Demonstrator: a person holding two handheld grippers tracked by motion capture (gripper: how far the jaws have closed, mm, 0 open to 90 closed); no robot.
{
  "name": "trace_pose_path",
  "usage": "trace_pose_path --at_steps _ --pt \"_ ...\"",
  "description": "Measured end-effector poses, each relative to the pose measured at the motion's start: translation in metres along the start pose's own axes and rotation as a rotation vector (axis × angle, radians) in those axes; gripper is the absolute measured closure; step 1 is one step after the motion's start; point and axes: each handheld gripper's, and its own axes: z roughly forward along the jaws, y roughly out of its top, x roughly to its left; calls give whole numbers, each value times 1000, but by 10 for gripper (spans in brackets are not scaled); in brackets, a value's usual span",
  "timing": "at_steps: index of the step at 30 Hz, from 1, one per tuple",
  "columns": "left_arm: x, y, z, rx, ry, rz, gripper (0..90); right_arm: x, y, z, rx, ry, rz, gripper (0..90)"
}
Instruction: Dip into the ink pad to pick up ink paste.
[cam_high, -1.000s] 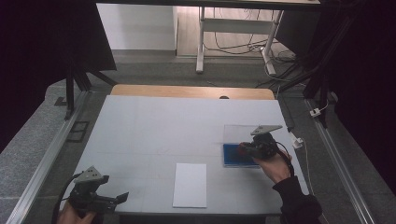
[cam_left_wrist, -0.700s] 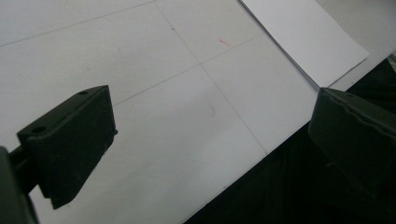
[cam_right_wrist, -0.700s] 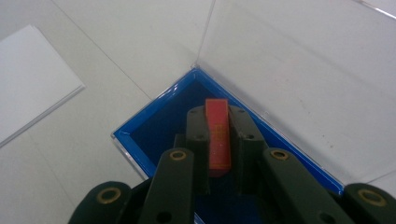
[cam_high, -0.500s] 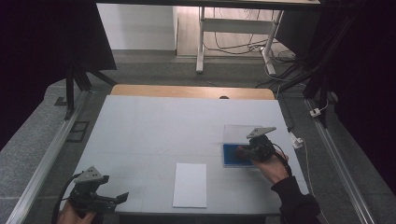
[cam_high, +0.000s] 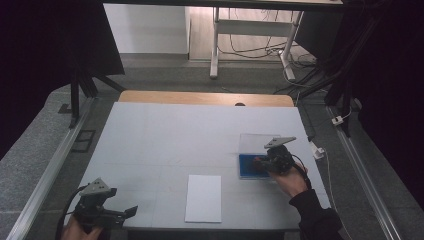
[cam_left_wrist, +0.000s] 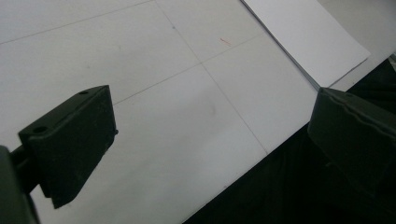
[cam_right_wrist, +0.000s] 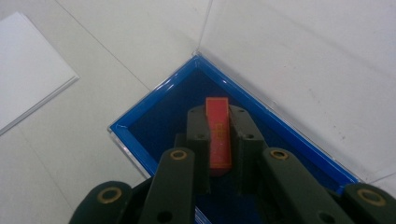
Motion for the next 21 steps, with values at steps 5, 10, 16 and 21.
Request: trace_pose_path --at_steps 5,10,16,21 --pt "0 0 1 5 2 1 15 10 2 1 20 -49 -64 797" --pt "0 0 0 5 2 1 15 9 2 1 18 -46 -47 798" --pt "0 0 1 5 0 -2 16 -1 -1 1 -6 -1 14 799" --pt "0 0 1 6 0 -3 16 2 0 1 1 -14 6 798"
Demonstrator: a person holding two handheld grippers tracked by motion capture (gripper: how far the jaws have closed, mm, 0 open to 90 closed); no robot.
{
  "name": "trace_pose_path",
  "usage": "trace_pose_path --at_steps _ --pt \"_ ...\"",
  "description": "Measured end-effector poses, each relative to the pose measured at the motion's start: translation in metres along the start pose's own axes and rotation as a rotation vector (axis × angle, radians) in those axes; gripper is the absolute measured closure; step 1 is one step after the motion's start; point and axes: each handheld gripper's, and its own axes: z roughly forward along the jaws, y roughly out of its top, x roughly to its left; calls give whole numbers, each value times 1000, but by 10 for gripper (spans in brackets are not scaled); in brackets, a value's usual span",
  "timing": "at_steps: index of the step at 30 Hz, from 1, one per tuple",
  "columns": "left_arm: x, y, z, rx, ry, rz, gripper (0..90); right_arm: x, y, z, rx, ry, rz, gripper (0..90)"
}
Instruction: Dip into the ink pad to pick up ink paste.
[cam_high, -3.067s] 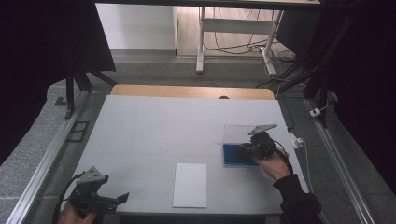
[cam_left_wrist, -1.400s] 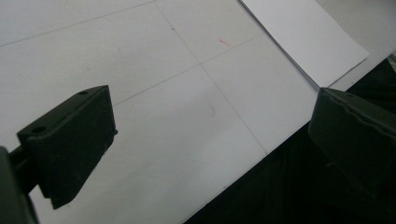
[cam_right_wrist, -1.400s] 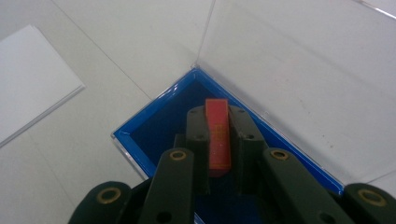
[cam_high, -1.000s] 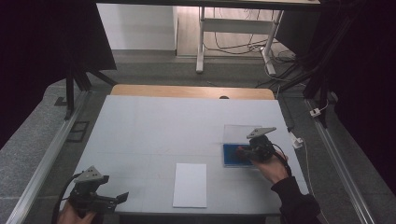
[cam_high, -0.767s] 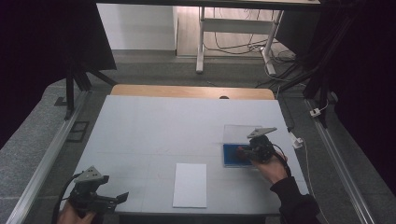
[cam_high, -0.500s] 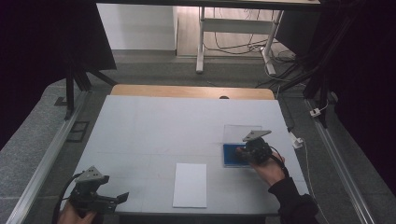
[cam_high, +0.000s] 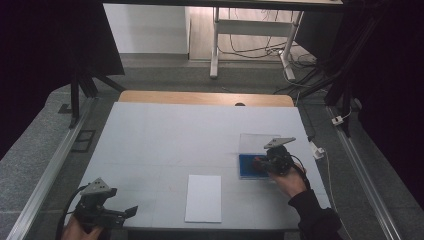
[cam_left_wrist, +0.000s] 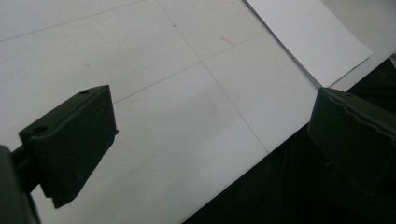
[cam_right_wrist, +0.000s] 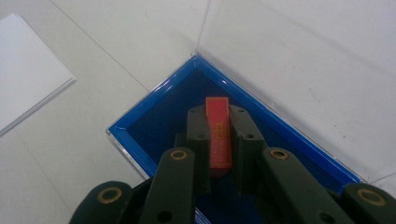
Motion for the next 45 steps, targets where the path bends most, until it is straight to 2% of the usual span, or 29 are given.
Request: trace_pose_path --at_steps 2,4,9,13,16,24,30,38,45 --pt "0 0 0 0 0 0 17 6 1 0 6 -26 -38 797" --pt "0 0 0 1 1 1 17 6 1 0 8 -29 -39 797" --pt "0 0 0 0 1 5 17 0 0 -1 -4 4 10 795" --pt "0 0 0 0 1 5 19 1 2 -1 5 -6 -4 793" --pt "0 0 0 0 1 7 19 1 2 -2 11 -2 4 792" --pt "-1 0 0 -2 2 8 19 -2 1 -5 -13 11 34 792" --pt "-1 0 0 -1 3 10 19 -2 3 -12 -39 14 32 791" --pt "-1 0 0 -4 2 7 19 -4 6 -21 -65 -11 45 791" --pt "-1 0 0 -4 1 7 18 -10 4 -23 -65 -44 50 792"
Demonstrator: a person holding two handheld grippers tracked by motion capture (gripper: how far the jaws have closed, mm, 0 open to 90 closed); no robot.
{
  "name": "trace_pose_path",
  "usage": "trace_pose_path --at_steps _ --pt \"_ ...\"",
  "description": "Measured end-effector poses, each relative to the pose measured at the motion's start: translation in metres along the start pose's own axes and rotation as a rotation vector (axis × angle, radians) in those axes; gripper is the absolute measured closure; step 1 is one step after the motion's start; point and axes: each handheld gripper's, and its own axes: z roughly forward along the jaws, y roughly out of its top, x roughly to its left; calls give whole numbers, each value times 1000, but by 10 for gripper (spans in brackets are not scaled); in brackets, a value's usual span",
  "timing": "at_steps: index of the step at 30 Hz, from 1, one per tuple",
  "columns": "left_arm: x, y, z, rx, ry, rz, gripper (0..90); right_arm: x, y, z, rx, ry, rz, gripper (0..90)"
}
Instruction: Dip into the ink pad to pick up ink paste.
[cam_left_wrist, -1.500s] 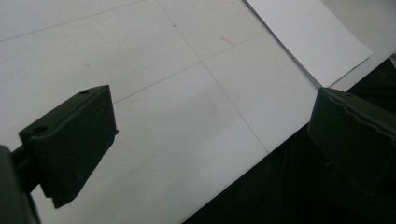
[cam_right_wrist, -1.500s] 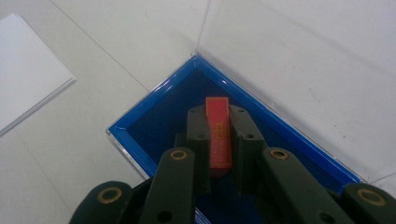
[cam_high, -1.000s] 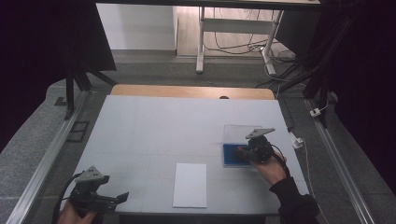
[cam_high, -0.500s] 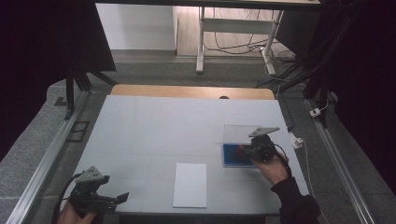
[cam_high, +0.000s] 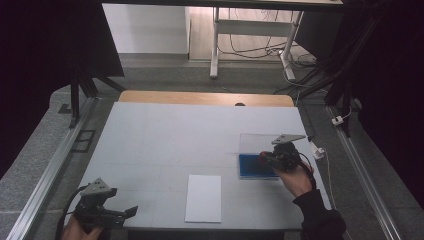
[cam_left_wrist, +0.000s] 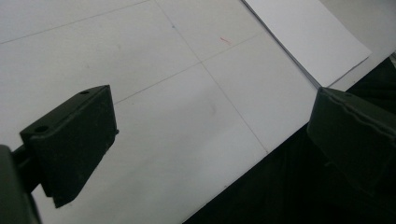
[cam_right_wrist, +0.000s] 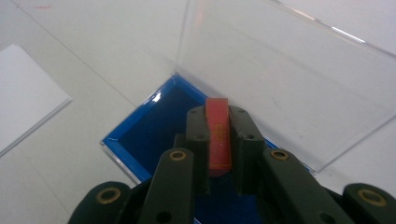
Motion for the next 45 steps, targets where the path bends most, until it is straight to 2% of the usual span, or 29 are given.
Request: trace_pose_path --at_steps 8,20,30,32,34,37,40,41,45 --pt "0 0 0 0 0 0 18 -5 -4 4 16 -12 10 792" --pt "0 0 0 1 0 1 19 -2 -7 16 66 -3 -15 792" --pt "0 0 0 4 1 4 19 -3 -8 18 72 -2 20 797" --pt "0 0 0 5 1 4 19 0 -8 18 75 -19 2 798" --pt "0 1 1 6 1 4 19 7 -6 19 87 -53 -44 798" --pt "-1 1 1 8 2 6 19 9 -5 19 94 -62 -64 798" --pt "-1 1 1 7 2 8 19 3 -8 19 78 -31 -22 798" --pt "-1 1 1 7 1 9 19 3 -8 19 78 -31 -22 798" --pt "-1 1 1 8 3 12 19 -7 -11 18 54 17 48 798"
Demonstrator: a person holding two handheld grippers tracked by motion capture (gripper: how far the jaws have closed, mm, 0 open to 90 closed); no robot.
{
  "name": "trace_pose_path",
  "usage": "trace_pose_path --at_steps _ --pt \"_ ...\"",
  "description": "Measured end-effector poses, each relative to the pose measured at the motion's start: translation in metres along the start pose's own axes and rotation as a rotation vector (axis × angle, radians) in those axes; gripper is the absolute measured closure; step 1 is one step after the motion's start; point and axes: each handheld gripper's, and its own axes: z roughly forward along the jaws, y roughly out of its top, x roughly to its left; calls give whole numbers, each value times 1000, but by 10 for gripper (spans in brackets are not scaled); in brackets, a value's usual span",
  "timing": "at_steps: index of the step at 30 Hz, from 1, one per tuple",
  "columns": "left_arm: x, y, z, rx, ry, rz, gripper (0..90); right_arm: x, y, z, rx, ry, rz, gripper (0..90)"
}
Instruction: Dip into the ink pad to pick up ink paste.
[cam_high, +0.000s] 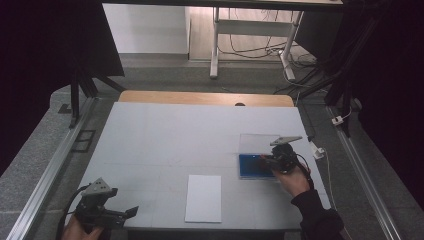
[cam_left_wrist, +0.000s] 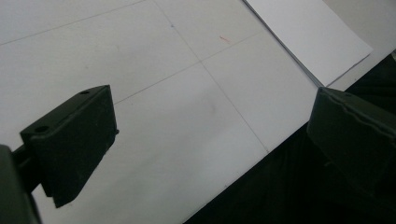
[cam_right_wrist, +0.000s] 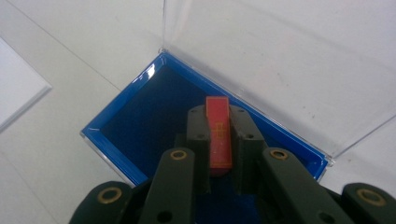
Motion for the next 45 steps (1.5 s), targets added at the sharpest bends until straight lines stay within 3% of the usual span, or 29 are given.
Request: trace_pose_path --at_steps 3,4,8,17,29,35,45 --pt "0 0 0 2 1 2 19 -1 0 0 2 3 8 798" --pt "0 0 0 1 2 2 19 5 1 0 13 -26 -32 799" --pt "0 0 0 2 2 3 19 12 3 1 26 -65 -79 799" --pt "0 0 0 0 -1 2 19 2 1 -1 7 -9 -18 796" --pt "0 0 0 -1 -1 1 19 4 2 -2 14 -20 -36 792" --pt "0 0 0 -3 0 0 19 4 3 -5 -7 -7 -23 792" --pt "0 -1 -1 -4 0 3 19 6 4 -13 -36 7 -42 792"
